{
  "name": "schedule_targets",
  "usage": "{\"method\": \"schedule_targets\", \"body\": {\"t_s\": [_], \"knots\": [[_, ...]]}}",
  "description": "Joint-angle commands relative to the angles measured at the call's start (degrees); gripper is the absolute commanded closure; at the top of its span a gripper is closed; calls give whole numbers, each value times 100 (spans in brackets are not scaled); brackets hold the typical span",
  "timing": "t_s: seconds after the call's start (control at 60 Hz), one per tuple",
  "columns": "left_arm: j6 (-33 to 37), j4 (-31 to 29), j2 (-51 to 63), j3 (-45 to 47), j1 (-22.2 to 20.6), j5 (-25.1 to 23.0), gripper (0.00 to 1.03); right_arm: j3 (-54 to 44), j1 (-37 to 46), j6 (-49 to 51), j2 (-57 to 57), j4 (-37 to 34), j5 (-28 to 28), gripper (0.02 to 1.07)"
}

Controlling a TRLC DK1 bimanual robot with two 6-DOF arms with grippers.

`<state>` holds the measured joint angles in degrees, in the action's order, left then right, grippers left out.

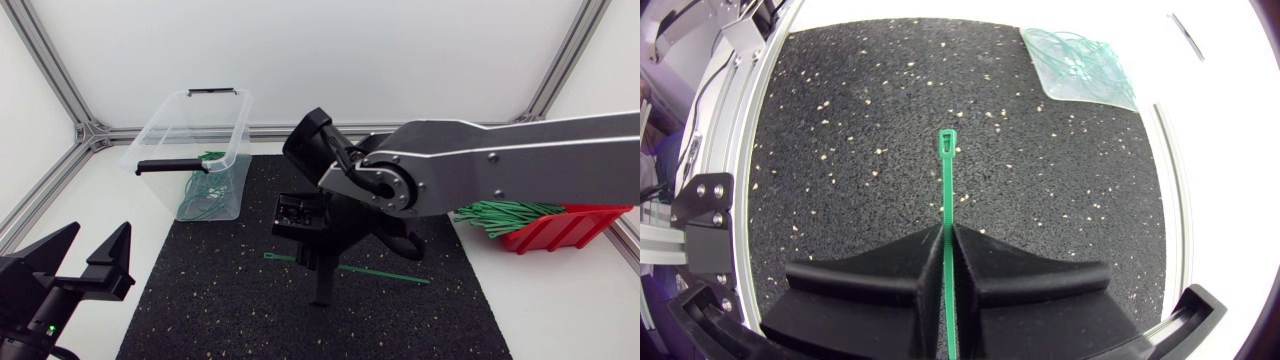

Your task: Take a green cable tie from the red box, thread the tail through the head to close it, then place it in the transparent bin on the left.

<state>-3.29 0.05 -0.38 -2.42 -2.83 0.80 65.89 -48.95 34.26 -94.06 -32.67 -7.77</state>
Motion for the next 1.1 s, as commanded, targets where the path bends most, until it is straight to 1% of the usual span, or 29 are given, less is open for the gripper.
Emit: {"method": "schedule_targets", "body": {"t_s": [0.0, 0.067, 0.133, 0.233, 0.283, 0.35, 0.5, 0.6, 0.617, 0.75, 0.817, 0.983, 1.083], "knots": [[-321, -234, -6, -136, -33, -18, 4, -50, 70, -306, 213, 50, 48, 98], [-541, -366, 91, -418, -42, -18, 4, -32, 96, -429, 327, 94, 74, 98], [-717, -445, 469, -760, -77, -45, 4, 3, 105, -526, 441, 120, 91, 98], [-945, -629, 1058, -1253, -16, -264, 4, 47, 122, -649, 591, 138, 100, 98], [-1086, -726, 1269, -1464, 55, -466, 4, 65, 140, -728, 705, 173, 100, 98], [-1499, -753, 1436, -1639, 160, -862, 4, 73, 149, -825, 863, 173, 100, 98], [-2220, -761, 1910, -1991, 72, -1451, 4, 161, 193, -1009, 1127, 182, 100, 98], [-2571, -788, 2332, -2272, 11, -1723, 4, 302, 254, -1123, 1180, 164, 65, 98], [-2659, -796, 2464, -2378, -25, -1802, 4, 346, 263, -1150, 1180, 138, 48, 98], [-3055, -779, 2991, -2808, -244, -1925, 4, 618, 377, -1387, 1162, 85, -146, 98], [-3398, -735, 3343, -3098, -534, -1943, 4, 794, 395, -1528, 1127, 50, -260, 98], [-3872, -489, 3694, -3415, -1018, -1943, 4, 1119, 386, -1809, 1048, 23, -357, 98], [-4153, -313, 3958, -3608, -1334, -1943, 5, 1392, 465, -1976, 916, -82, -559, 98]]}}
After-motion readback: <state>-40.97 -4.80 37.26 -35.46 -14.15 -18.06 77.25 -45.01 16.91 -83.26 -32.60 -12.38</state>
